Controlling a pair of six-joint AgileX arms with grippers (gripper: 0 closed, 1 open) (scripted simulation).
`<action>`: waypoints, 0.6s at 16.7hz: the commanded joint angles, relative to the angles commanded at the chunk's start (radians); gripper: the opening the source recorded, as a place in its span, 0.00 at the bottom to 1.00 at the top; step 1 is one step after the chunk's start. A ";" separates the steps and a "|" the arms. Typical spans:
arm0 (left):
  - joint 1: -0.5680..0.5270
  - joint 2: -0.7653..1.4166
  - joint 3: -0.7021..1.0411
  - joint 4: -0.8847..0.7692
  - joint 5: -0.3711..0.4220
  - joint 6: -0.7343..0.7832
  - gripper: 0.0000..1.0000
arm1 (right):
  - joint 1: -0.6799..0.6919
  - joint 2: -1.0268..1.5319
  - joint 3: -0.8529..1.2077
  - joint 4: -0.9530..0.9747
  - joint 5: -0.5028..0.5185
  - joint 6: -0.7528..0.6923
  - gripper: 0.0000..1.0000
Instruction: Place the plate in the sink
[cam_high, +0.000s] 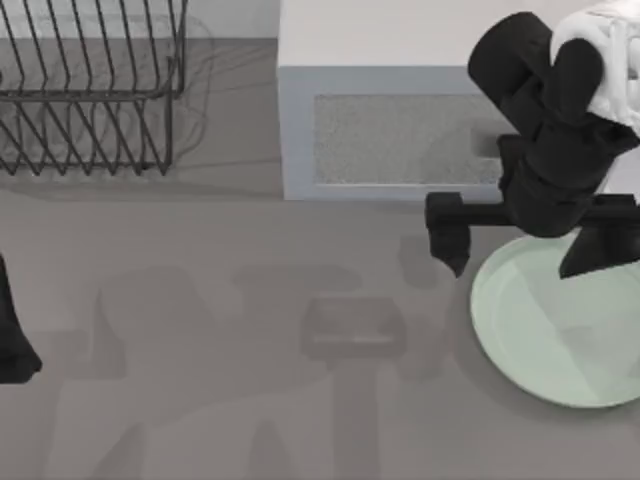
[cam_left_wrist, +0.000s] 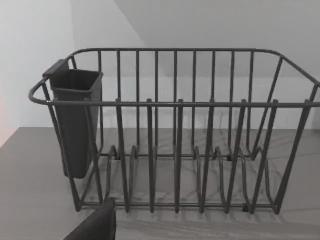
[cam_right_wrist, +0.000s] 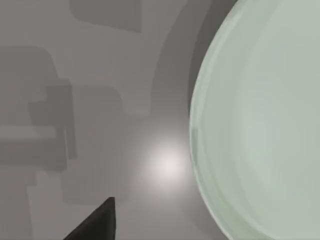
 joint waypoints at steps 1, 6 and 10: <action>0.000 0.000 0.000 0.000 0.000 0.000 1.00 | 0.009 0.039 0.032 -0.023 0.000 0.011 1.00; 0.000 0.000 0.000 0.000 0.000 0.000 1.00 | 0.018 0.094 0.078 -0.053 0.002 0.027 1.00; 0.000 0.000 0.000 0.000 0.000 0.000 1.00 | 0.026 0.092 0.065 -0.035 0.003 0.036 1.00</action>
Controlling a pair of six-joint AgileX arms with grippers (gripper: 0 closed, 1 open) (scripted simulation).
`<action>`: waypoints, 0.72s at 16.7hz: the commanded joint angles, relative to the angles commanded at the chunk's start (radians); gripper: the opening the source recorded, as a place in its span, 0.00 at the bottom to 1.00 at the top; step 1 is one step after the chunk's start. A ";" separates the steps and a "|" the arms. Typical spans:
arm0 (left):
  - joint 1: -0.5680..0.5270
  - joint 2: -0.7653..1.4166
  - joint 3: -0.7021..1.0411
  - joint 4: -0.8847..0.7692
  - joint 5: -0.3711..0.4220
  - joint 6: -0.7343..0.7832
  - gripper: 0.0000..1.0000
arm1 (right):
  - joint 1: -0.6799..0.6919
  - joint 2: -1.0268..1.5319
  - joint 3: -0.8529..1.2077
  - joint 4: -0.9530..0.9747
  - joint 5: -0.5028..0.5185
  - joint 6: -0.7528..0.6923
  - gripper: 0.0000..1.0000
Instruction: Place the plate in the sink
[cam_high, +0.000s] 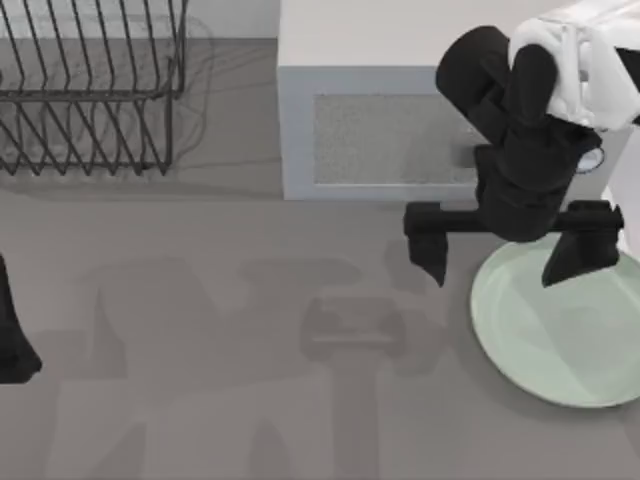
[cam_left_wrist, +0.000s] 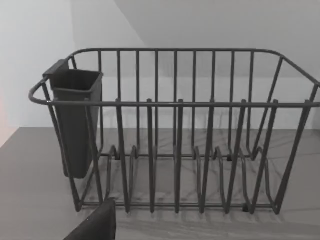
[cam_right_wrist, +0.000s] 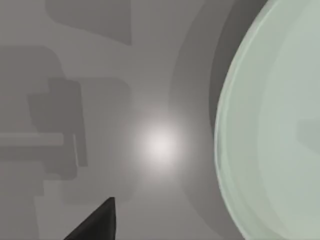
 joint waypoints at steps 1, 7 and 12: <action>0.000 0.000 0.000 0.000 0.000 0.000 1.00 | 0.016 0.004 -0.014 0.023 0.002 0.011 1.00; 0.000 0.000 0.000 0.000 0.000 0.000 1.00 | 0.062 0.072 -0.135 0.219 0.009 0.043 1.00; 0.000 0.000 0.000 0.000 0.000 0.000 1.00 | -0.002 0.147 -0.203 0.342 0.001 -0.001 1.00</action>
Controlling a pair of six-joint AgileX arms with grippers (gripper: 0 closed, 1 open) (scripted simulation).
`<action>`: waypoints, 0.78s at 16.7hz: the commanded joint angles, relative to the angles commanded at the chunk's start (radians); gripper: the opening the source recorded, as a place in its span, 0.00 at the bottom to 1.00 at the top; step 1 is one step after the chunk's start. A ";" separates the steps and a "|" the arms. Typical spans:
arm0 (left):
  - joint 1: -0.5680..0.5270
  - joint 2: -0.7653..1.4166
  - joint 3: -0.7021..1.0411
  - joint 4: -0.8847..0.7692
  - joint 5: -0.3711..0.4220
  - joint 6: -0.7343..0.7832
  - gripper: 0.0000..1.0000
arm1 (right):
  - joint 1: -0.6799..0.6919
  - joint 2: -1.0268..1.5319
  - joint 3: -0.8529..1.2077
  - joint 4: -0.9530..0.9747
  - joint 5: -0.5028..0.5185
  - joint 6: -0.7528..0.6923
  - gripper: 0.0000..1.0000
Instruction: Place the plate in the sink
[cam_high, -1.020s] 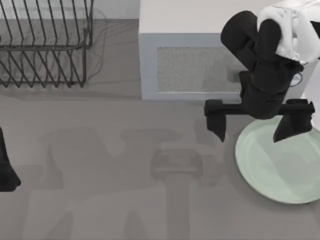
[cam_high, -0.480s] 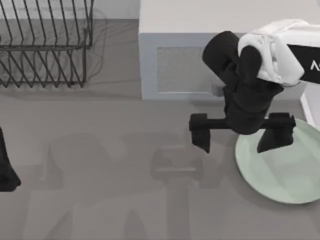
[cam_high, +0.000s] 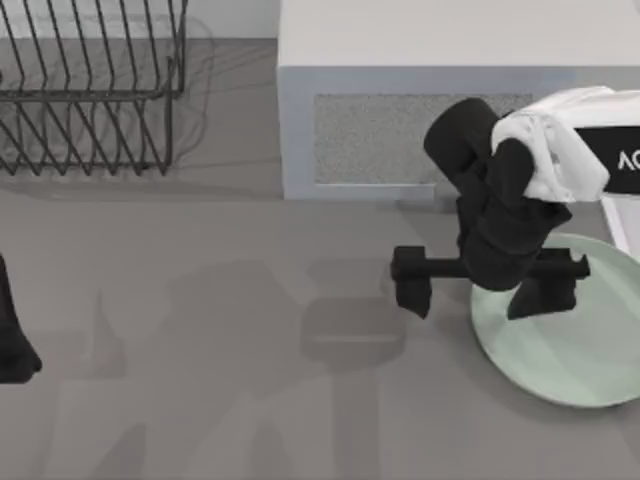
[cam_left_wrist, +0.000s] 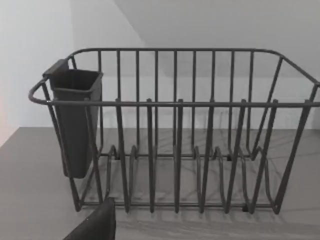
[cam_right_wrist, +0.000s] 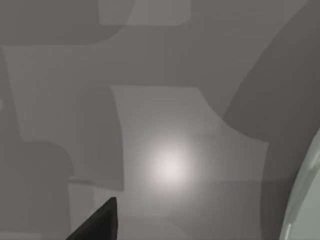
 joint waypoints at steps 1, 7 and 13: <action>0.000 0.000 0.000 0.000 0.000 0.000 1.00 | -0.004 0.003 0.000 0.005 -0.001 -0.003 1.00; 0.000 0.000 0.000 0.000 0.000 0.000 1.00 | -0.004 0.003 0.000 0.005 -0.001 -0.003 0.77; 0.000 0.000 0.000 0.000 0.000 0.000 1.00 | -0.004 0.003 0.000 0.005 -0.001 -0.003 0.32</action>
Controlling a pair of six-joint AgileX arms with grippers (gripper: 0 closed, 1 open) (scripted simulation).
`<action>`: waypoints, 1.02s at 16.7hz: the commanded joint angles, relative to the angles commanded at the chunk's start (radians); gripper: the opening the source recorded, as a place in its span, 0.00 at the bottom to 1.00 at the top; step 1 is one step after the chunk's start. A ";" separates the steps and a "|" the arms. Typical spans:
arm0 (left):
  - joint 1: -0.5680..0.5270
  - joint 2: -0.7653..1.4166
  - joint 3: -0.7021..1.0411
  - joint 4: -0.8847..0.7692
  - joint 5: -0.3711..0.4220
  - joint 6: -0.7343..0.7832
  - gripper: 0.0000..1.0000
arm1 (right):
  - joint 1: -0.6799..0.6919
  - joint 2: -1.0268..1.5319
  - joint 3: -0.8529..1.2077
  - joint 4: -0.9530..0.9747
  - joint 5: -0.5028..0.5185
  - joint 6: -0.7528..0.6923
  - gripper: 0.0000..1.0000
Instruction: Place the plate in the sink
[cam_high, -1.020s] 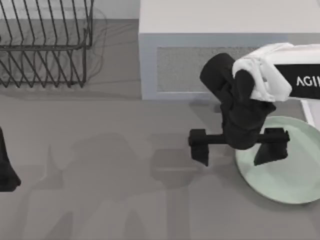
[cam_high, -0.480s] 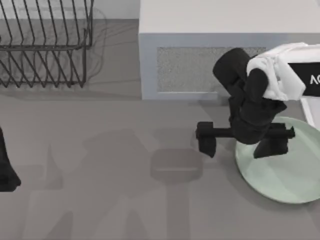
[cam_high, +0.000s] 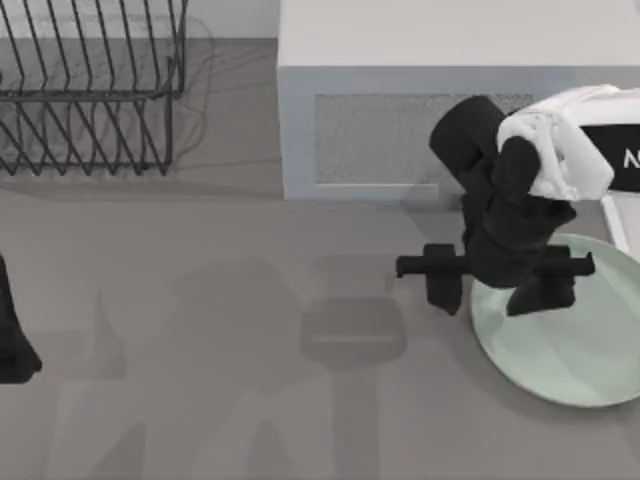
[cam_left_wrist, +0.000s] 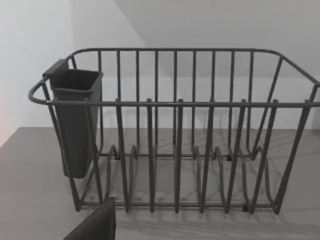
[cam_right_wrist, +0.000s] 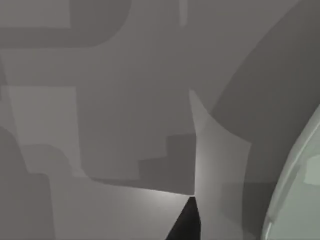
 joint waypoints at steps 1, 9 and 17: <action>0.000 0.000 0.000 0.000 0.000 0.000 1.00 | 0.000 0.000 0.000 0.000 0.000 0.000 0.25; 0.000 0.000 0.000 0.000 0.000 0.000 1.00 | 0.000 0.000 0.000 0.000 0.000 0.000 0.00; 0.000 0.000 0.000 0.000 0.000 0.000 1.00 | 0.014 -0.078 0.042 -0.066 -0.004 -0.005 0.00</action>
